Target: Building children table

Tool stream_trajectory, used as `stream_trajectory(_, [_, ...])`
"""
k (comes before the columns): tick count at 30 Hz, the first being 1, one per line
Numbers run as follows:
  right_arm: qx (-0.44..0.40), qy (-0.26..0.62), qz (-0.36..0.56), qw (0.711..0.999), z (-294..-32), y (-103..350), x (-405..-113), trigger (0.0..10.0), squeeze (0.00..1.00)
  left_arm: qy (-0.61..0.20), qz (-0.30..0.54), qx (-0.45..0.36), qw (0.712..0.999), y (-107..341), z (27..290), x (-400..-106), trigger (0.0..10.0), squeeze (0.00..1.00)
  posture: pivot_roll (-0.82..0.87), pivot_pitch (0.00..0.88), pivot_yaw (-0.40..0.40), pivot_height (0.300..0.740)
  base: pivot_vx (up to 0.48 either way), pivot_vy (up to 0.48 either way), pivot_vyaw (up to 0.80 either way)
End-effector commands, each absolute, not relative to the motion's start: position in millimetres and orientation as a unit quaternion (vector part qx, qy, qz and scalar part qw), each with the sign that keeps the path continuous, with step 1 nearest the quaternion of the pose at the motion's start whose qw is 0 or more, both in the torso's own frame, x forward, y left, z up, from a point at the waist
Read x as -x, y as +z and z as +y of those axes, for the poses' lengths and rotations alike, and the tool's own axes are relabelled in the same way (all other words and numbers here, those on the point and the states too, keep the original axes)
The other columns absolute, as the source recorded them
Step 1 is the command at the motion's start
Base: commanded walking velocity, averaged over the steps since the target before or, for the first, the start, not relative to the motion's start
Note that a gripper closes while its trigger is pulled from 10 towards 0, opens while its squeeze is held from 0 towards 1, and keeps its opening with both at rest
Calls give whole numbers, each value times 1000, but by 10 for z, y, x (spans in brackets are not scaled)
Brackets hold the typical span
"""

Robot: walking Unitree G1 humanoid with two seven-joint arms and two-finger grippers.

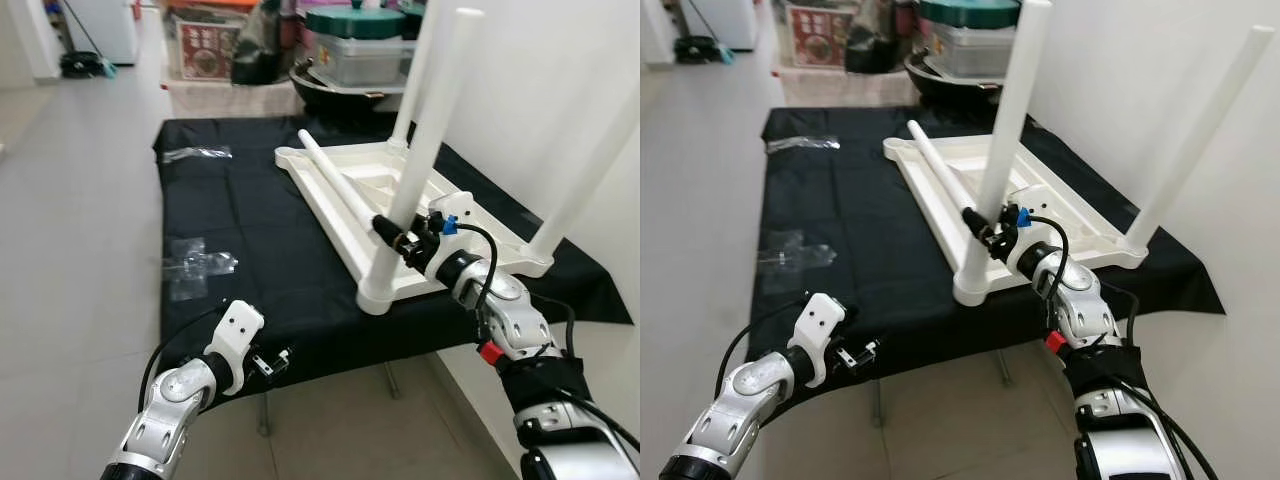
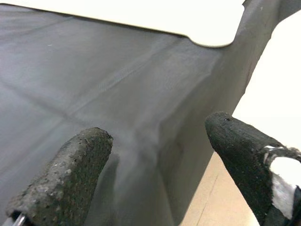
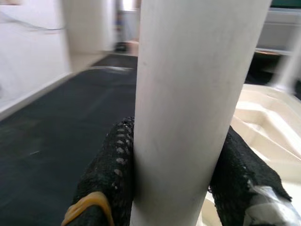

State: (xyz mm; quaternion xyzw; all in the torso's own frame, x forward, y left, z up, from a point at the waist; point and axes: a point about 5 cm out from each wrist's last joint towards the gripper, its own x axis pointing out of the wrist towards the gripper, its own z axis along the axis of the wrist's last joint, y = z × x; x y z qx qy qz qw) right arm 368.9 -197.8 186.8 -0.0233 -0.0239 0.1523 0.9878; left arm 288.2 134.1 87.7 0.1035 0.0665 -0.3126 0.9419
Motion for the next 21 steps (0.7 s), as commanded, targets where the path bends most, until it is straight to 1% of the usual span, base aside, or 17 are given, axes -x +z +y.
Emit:
stream_trajectory(1, [39, -31, 18, 999, -2435, 1708, -3673, 0, 0, -315, 71, -109, 940, 865, 1345, -2869, 10000, 0, 24, 0, -115, 740, 0, 0, 0])
stream_trajectory(2, [24, -113, 24, 993, -2597, 1668, -3651, 0, 0, -315, 71, -108, 940, 864, 1338, -2868, 10000, 0, 24, 0, -115, 740, 0, 0, 0])
stream_trajectory(3, [24, -113, 24, 993, -2597, 1668, -3651, 0, 0, -315, 71, -108, 940, 864, 1338, -2868, 10000, 0, 24, 0, -115, 740, 0, 0, 0])
stream_trajectory(4, [28, -190, 36, 981, -2749, 1610, -3596, 0, 0, -316, 71, -108, 940, 864, 1335, -2868, 10000, 0, 24, 0, -115, 740, 0, 0, 0])
stream_trajectory(5, [28, -190, 36, 981, -2749, 1610, -3596, 0, 0, -316, 71, -108, 940, 864, 1335, -2868, 10000, 0, 24, 0, -115, 740, 0, 0, 0])
stream_trajectory(6, [37, -252, 48, 966, -2861, 1551, -3531, 0, 0, -316, 71, -107, 940, 865, 1333, -2867, 10000, 0, 28, 0, -116, 740, 0, 0, 0])
stream_trajectory(7, [50, -292, 53, 954, -2916, 1515, -3476, 0, 0, -316, 71, -107, 940, 864, 1334, -2865, 10000, 0, 26, 0, -116, 740, 0, 0, 0])
stream_trajectory(8, [50, -292, 53, 954, -2916, 1515, -3476, 0, 0, -316, 71, -107, 940, 864, 1334, -2865, 10000, 0, 26, 0, -116, 740, 0, 0, 0])
stream_trajectory(10, [63, -335, 58, 938, -2939, 1477, -3411, 0, 0, -316, 72, -107, 940, 860, 1338, -2860, 10000, 0, 24, 0, -117, 740, 0, 0, 0])
stream_trajectory(13, [60, -334, 63, 939, -2898, 1460, -3414, 0, 0, -315, 73, -107, 940, 857, 1338, -2859, 10000, 0, 23, 0, -117, 740, 0, 0, 0])
stream_trajectory(15, [53, -319, 78, 943, -2813, 1430, -3449, 0, 0, -315, 73, -106, 940, 855, 1329, -2859, 10000, 0, 23, 0, -118, 740, 0, 0, 0])
stream_trajectory(16, [48, -301, 84, 949, -2759, 1425, -3488, 9333, 0, -316, 73, -106, 940, 854, 1324, -2860, 10000, 0, 22, 0, -118, 740, 0, 0, 0])
stream_trajectory(18, [45, -290, 87, 952, -2727, 1425, -3513, 9333, 0, -316, 73, -105, 940, 854, 1321, -2861, 10000, 0, 22, 0, -118, 740, 0, 0, 0])
stream_trajectory(19, [49, -279, 81, 956, -2692, 1454, -3545, 10000, 0, -316, 73, -105, 940, 853, 1320, -2861, 10000, 0, 21, 0, -119, 740, 0, 0, 0])
stream_trajectory(21, [38, -265, 68, 961, -2653, 1493, -3576, 10000, 0, -315, 73, -105, 940, 851, 1325, -2862, 10000, 0, 19, 0, -119, 740, 0, 0, 0])
